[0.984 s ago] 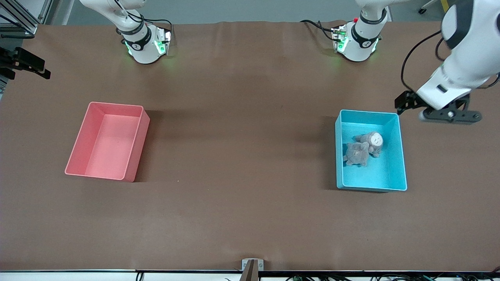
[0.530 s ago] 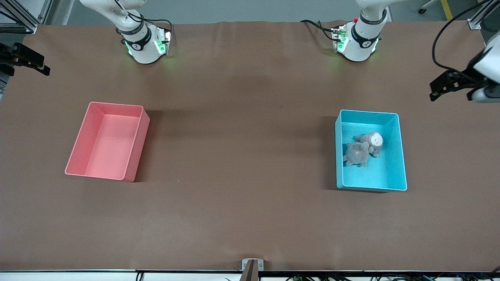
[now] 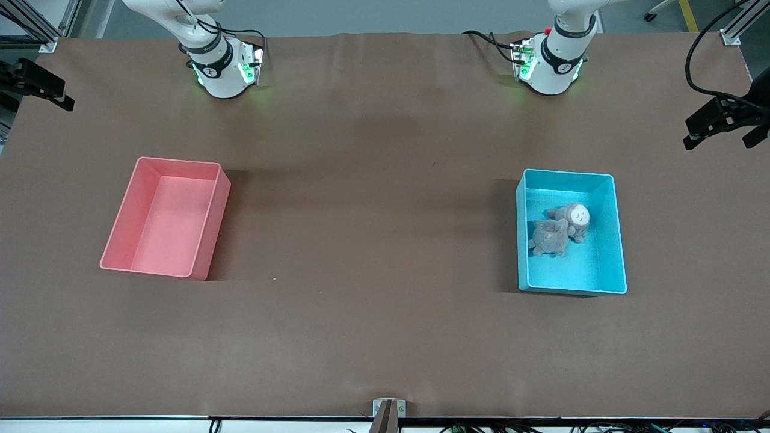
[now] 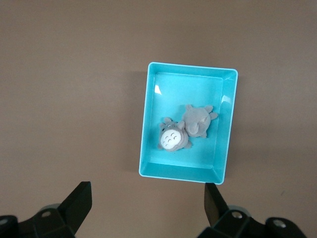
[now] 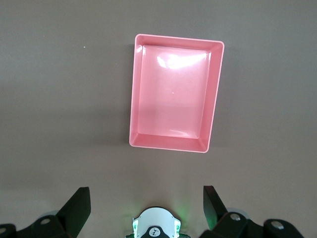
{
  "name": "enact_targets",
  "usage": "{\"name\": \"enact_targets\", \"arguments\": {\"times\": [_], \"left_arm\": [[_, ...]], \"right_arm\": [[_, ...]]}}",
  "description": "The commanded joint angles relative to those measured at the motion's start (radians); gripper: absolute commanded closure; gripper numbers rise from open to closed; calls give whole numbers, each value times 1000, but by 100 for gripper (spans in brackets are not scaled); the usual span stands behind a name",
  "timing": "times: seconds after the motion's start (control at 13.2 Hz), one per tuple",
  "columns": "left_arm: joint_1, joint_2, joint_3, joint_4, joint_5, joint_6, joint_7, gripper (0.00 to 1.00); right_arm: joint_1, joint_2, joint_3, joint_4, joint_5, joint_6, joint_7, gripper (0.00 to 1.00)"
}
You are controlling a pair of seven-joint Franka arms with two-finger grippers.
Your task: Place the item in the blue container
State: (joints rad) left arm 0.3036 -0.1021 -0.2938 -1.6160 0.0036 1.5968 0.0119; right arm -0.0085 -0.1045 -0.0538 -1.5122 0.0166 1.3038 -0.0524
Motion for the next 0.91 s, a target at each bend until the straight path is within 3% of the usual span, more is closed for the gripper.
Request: {"name": "enact_targets", "arguments": {"times": [0.0, 0.83], "left_arm": [[2, 16, -4, 39, -16, -23, 3, 0], [-9, 51, 10, 73, -10, -20, 3, 0]], "right_arm": [[2, -26, 2, -28, 6, 9, -9, 0], [1, -26, 2, -26, 28, 49, -17, 0]]}}
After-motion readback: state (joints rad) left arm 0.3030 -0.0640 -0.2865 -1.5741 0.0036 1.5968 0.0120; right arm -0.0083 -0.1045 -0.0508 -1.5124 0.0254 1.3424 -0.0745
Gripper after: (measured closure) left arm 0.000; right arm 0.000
